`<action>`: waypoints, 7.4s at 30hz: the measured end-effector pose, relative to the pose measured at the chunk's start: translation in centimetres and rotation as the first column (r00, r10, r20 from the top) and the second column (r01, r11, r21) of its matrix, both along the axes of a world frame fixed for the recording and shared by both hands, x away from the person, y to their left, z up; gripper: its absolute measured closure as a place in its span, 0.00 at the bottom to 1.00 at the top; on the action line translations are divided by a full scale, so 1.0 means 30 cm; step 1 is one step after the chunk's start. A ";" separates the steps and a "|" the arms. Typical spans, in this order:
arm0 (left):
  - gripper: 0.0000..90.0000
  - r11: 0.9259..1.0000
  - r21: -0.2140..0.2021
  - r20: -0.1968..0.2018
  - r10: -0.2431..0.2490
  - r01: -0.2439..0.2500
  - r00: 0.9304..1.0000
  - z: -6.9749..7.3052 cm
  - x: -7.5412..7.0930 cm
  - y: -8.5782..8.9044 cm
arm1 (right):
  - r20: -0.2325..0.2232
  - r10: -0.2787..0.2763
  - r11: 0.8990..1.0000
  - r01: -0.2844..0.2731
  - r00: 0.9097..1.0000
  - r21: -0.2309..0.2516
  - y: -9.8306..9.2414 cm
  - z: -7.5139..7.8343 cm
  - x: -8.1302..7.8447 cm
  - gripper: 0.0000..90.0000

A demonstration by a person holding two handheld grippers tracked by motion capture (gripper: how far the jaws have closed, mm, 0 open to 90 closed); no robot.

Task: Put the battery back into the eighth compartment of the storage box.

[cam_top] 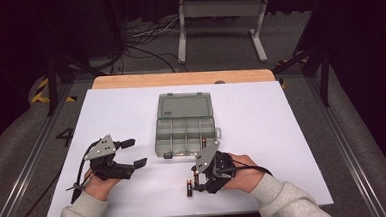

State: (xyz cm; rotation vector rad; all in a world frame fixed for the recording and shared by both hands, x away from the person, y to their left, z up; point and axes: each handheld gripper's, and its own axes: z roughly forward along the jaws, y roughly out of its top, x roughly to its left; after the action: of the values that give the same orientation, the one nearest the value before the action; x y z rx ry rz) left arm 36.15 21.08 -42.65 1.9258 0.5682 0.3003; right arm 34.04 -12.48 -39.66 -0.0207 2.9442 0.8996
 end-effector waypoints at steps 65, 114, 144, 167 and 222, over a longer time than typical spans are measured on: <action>0.21 1.000 -0.002 -0.003 0.004 -0.004 1.000 -0.001 0.003 0.003 | 0.035 -0.092 0.994 0.090 0.995 0.056 -0.145 0.170 0.318 0.46; 0.21 1.000 -0.003 -0.012 0.002 -0.002 1.000 -0.003 0.003 0.004 | 0.002 -0.076 0.995 0.076 0.997 -0.070 -0.124 0.012 0.404 0.46; 0.21 1.000 -0.002 -0.004 0.000 0.000 1.000 -0.001 0.003 0.005 | -0.005 -0.081 0.994 0.081 0.997 -0.080 -0.125 -0.008 0.420 0.45; 0.21 1.000 -0.002 -0.014 0.001 -0.001 1.000 -0.003 0.003 0.002 | 0.054 -0.133 0.991 0.131 0.990 0.039 -0.131 0.111 0.332 0.07; 0.21 1.000 -0.002 -0.002 -0.001 0.001 1.000 0.001 0.000 0.003 | -0.020 -0.069 0.998 0.069 0.997 0.014 -0.012 0.007 0.050 0.02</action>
State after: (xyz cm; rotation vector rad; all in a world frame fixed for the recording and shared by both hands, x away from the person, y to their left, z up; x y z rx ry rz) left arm 36.14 21.18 -42.61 1.9248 0.5684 0.2978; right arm 35.56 -12.85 -39.47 0.0898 2.9357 0.9166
